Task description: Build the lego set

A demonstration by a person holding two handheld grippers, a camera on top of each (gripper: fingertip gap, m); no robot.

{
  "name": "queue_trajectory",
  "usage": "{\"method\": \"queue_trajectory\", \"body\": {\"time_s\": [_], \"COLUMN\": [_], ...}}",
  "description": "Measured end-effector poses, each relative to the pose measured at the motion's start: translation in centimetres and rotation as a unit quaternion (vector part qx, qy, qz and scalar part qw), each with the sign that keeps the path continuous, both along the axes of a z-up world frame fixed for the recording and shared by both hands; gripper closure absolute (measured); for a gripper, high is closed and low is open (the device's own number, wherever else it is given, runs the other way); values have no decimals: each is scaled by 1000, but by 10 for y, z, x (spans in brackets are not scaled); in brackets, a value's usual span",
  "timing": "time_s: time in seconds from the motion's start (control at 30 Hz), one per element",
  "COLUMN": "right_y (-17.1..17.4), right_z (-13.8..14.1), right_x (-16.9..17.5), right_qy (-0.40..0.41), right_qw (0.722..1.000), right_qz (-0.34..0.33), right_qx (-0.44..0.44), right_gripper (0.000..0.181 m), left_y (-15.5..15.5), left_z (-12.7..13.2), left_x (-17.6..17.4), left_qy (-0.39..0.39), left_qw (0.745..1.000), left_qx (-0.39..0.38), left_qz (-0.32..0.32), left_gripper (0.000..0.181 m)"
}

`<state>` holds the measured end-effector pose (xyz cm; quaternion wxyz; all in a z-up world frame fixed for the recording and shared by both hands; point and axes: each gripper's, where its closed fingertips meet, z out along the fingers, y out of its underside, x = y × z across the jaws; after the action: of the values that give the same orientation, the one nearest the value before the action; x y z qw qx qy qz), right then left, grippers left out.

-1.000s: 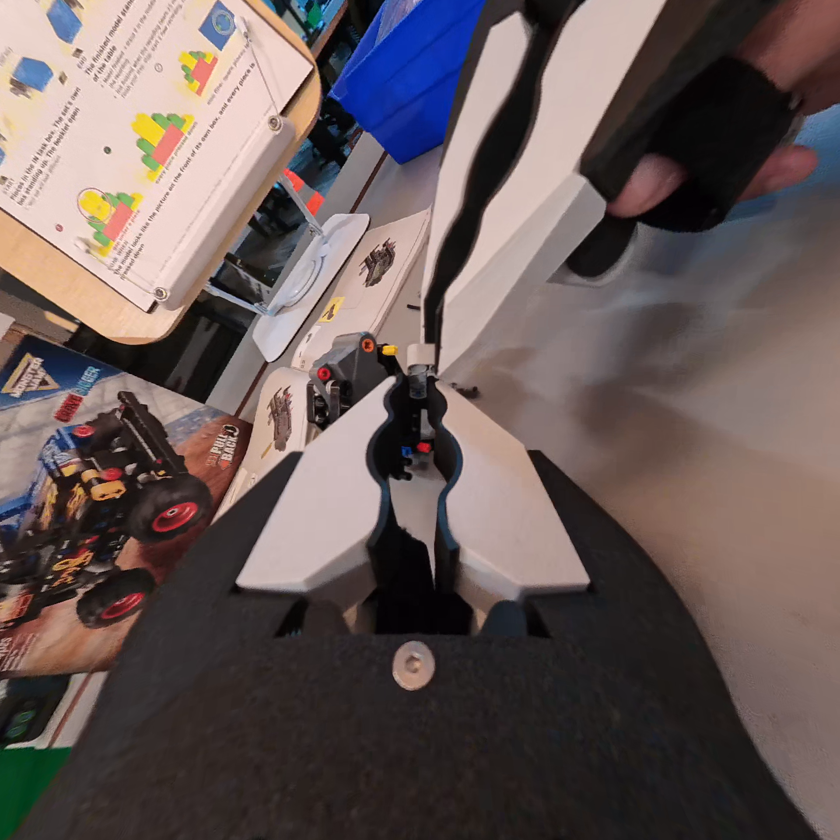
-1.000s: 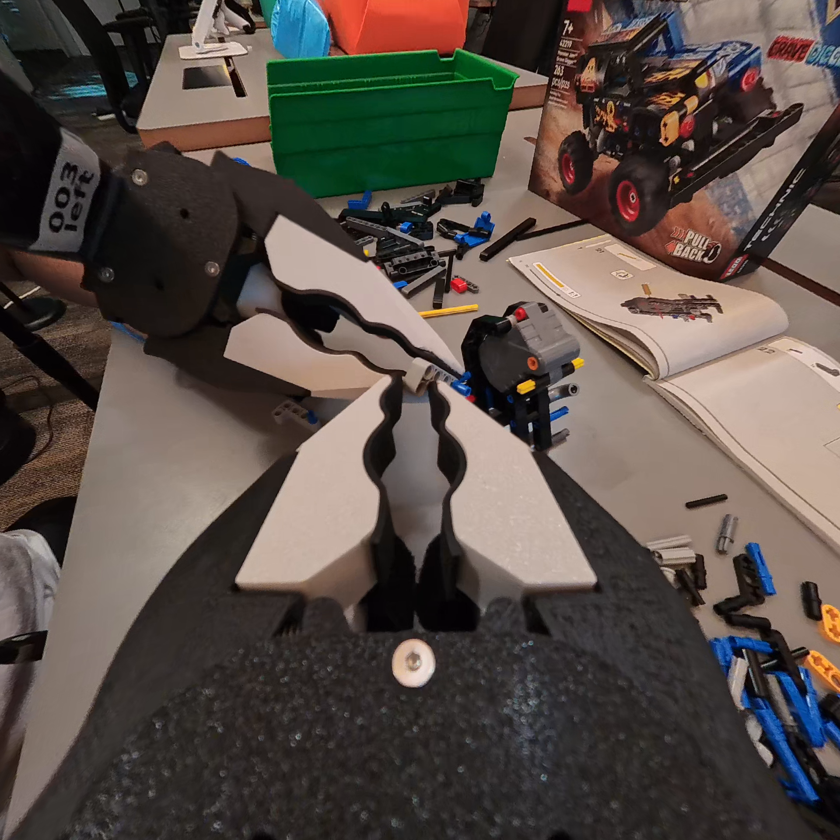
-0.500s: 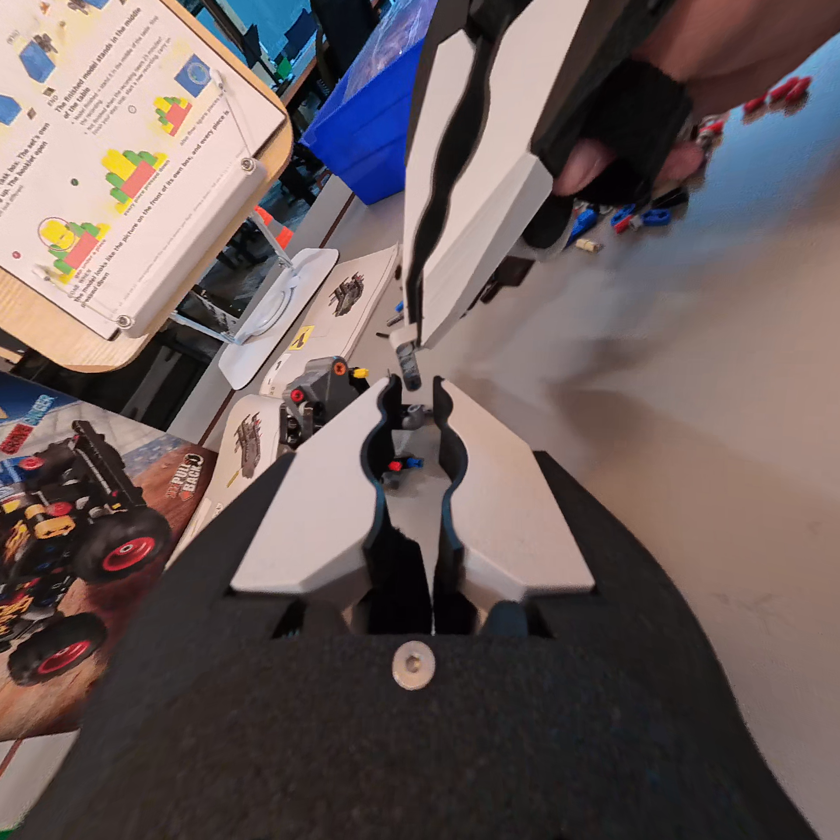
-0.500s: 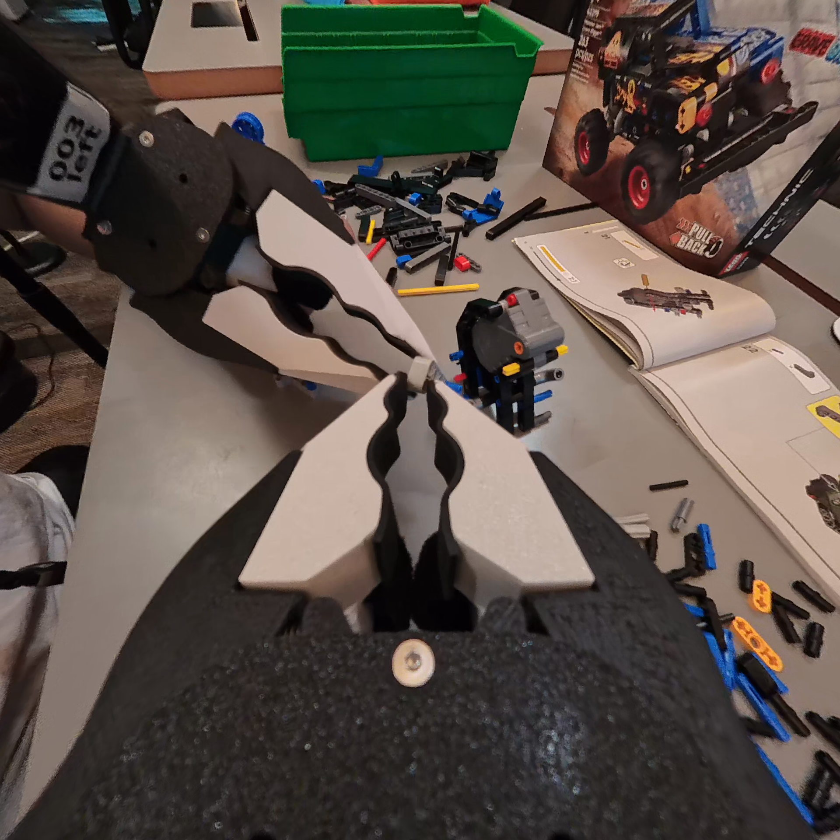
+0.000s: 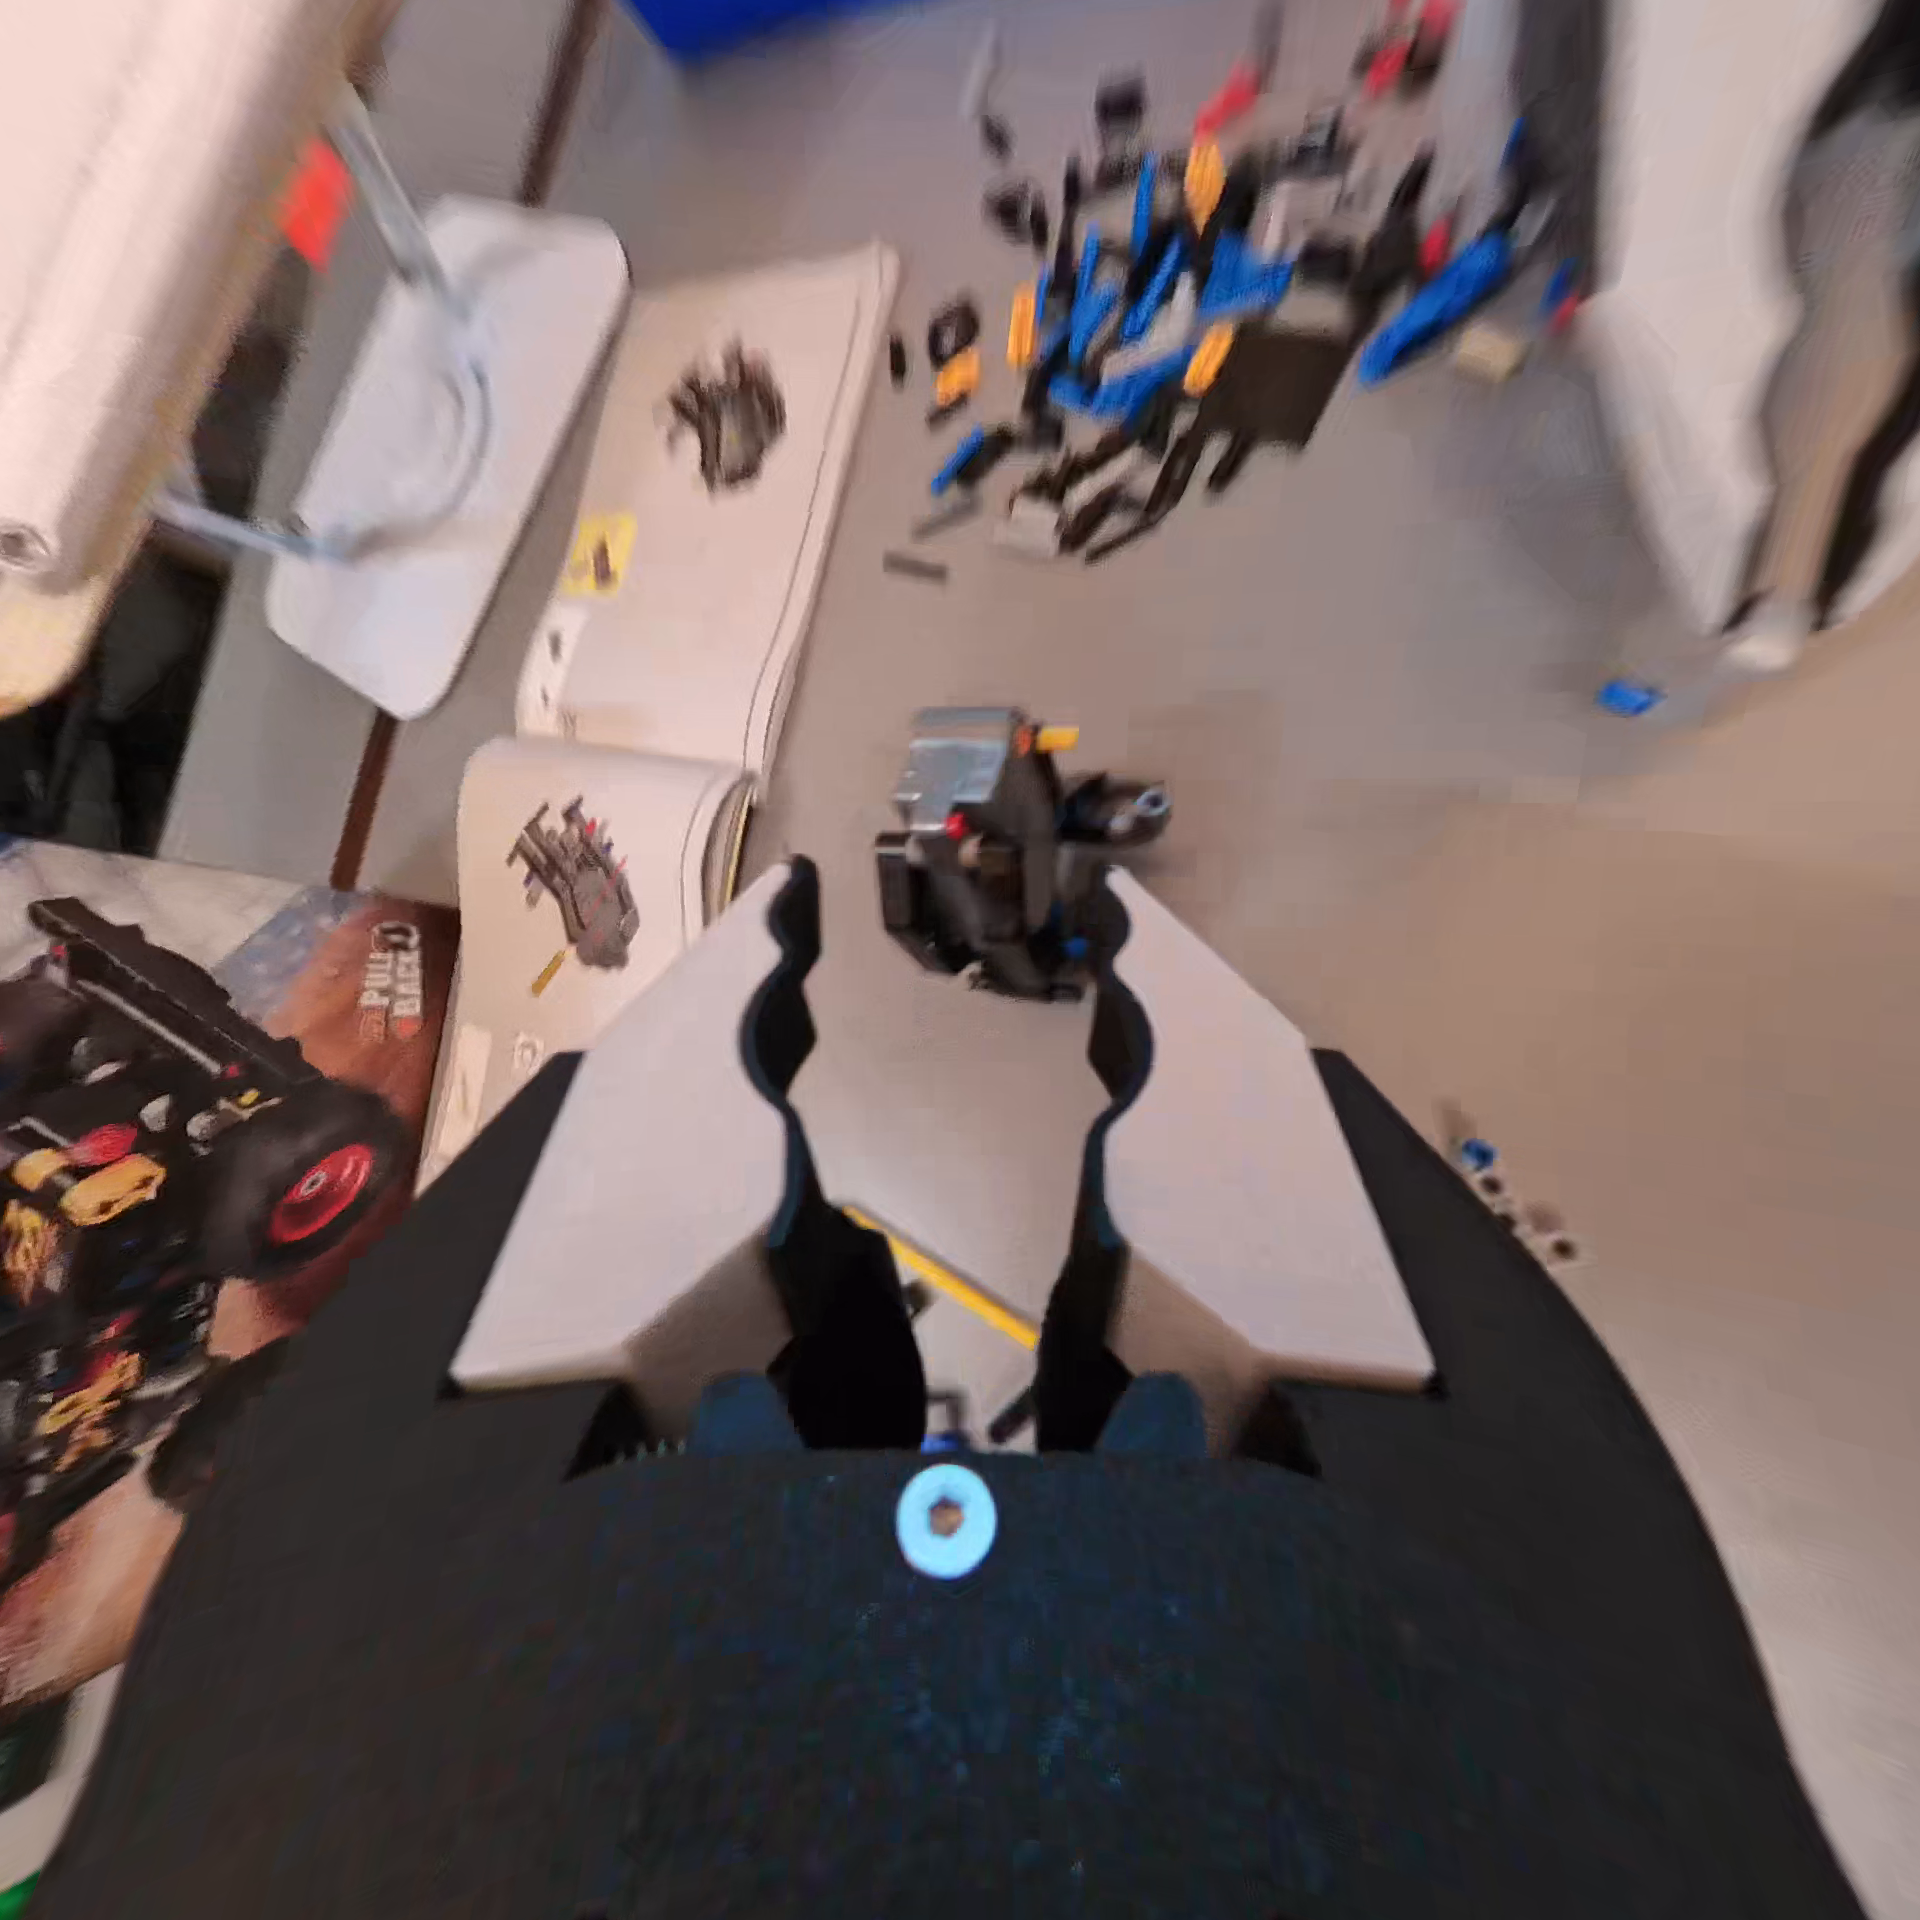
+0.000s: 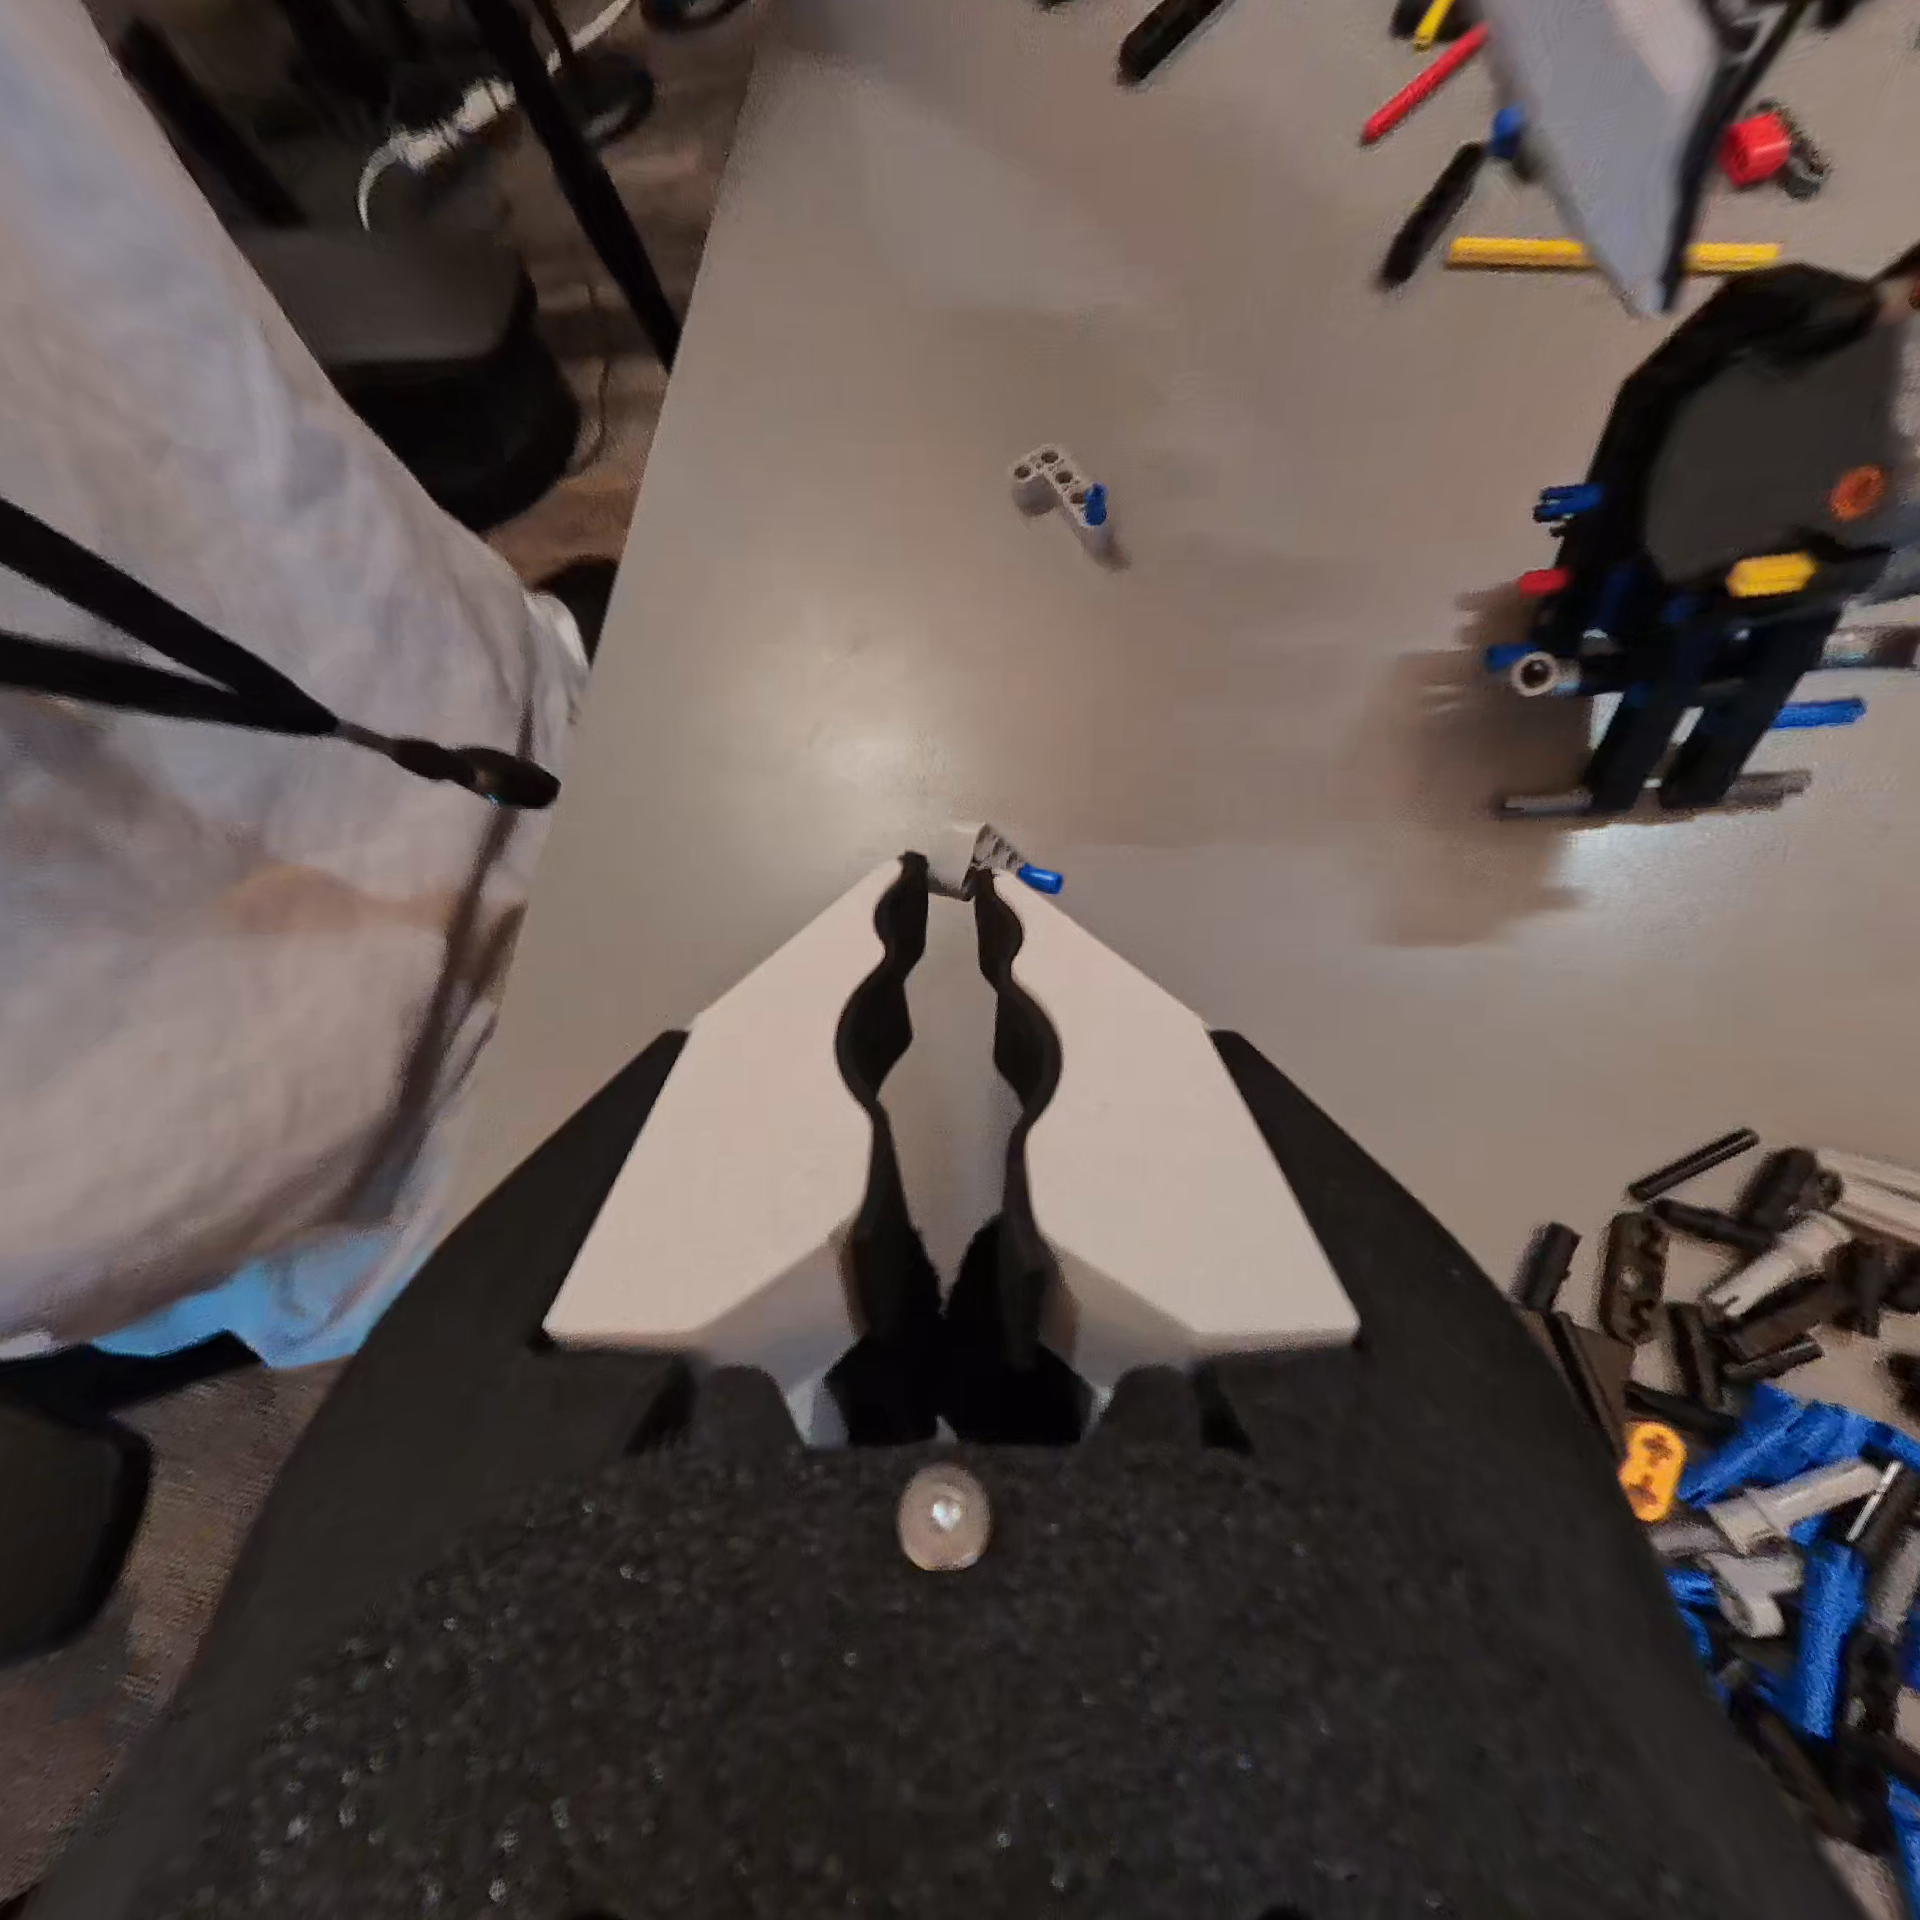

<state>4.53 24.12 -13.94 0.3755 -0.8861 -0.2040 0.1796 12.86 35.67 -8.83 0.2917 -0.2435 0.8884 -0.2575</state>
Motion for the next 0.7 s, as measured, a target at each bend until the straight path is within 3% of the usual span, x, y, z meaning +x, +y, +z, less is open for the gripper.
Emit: {"method": "queue_trajectory", "body": {"time_s": [0.17, 0.33, 0.43, 0.57, 0.7], "right_y": [2, 2, 3, 5, 4], "right_z": [-12, -16, -16, -16, -15], "right_x": [8, 13, 15, 17, 16], "right_qy": [-62, -59, -64, -73, -69], "right_qw": [998, 998, 998, 997, 997], "right_qz": [-9, -20, -24, -30, -31], "right_qx": [-4, -9, -6, -1, 0], "right_gripper": [172, 172, 172, 172, 172], "left_y": [-6, -16, -15, -13, -14], "left_z": [-19, -28, -34, -35, -20], "left_x": [9, 16, 16, 18, 30], "left_qy": [173, 249, 260, 253, 190], "left_qw": [984, 966, 960, 962, 980], "left_qx": [37, 49, 81, 94, 40], "left_qz": [-35, -48, -59, -49, -39], "left_gripper": [138, 146, 157, 157, 157]}}
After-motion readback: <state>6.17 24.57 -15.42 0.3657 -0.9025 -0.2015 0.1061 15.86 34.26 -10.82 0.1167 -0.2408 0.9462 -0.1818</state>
